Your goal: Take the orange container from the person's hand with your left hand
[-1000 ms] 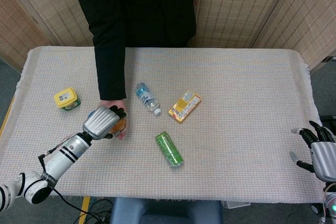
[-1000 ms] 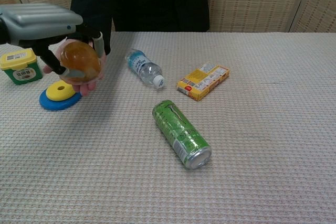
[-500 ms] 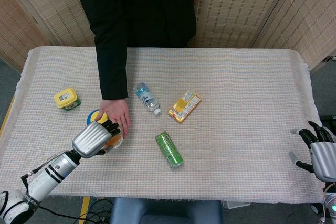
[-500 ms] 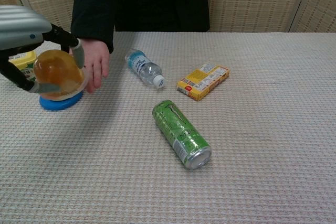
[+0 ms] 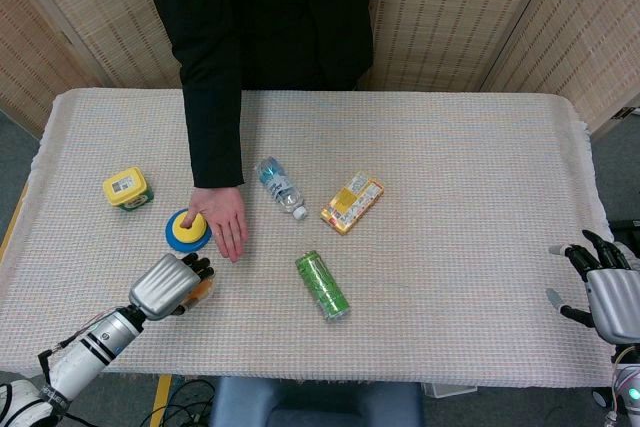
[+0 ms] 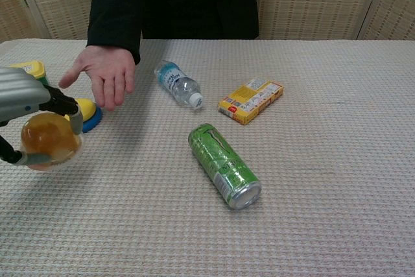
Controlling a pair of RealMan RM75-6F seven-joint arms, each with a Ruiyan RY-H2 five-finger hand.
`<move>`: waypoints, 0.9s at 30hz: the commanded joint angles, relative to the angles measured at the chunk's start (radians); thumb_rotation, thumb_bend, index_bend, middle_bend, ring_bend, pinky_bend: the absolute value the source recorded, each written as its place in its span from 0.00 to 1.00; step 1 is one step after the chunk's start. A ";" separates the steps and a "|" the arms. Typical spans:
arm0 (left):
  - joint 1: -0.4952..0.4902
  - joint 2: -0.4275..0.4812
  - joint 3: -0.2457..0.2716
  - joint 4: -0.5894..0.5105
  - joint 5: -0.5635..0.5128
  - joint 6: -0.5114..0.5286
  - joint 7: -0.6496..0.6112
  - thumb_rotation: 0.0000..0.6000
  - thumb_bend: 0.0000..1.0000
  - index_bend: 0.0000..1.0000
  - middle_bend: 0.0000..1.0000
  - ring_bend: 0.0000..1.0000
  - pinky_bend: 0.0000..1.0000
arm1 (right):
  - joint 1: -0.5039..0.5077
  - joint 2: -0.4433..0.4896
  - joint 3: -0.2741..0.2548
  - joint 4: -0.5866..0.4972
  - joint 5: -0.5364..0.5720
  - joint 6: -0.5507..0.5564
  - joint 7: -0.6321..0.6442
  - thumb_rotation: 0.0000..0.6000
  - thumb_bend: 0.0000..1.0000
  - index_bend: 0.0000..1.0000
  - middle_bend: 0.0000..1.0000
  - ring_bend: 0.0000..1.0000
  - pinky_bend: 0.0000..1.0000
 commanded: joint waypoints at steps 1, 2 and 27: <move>0.004 -0.034 0.005 0.045 -0.008 -0.015 -0.013 1.00 0.46 0.63 0.62 0.64 0.85 | -0.001 0.001 0.000 -0.001 0.002 0.001 0.000 1.00 0.24 0.29 0.33 0.14 0.16; 0.005 -0.042 0.006 0.056 -0.009 -0.017 -0.016 1.00 0.46 0.63 0.62 0.64 0.85 | -0.001 0.001 0.001 -0.001 0.003 0.001 -0.001 1.00 0.24 0.29 0.33 0.14 0.16; 0.152 0.038 0.004 0.010 -0.081 0.159 -0.058 1.00 0.33 0.29 0.14 0.20 0.38 | -0.006 -0.003 0.001 -0.001 -0.003 0.016 -0.001 1.00 0.24 0.32 0.34 0.14 0.16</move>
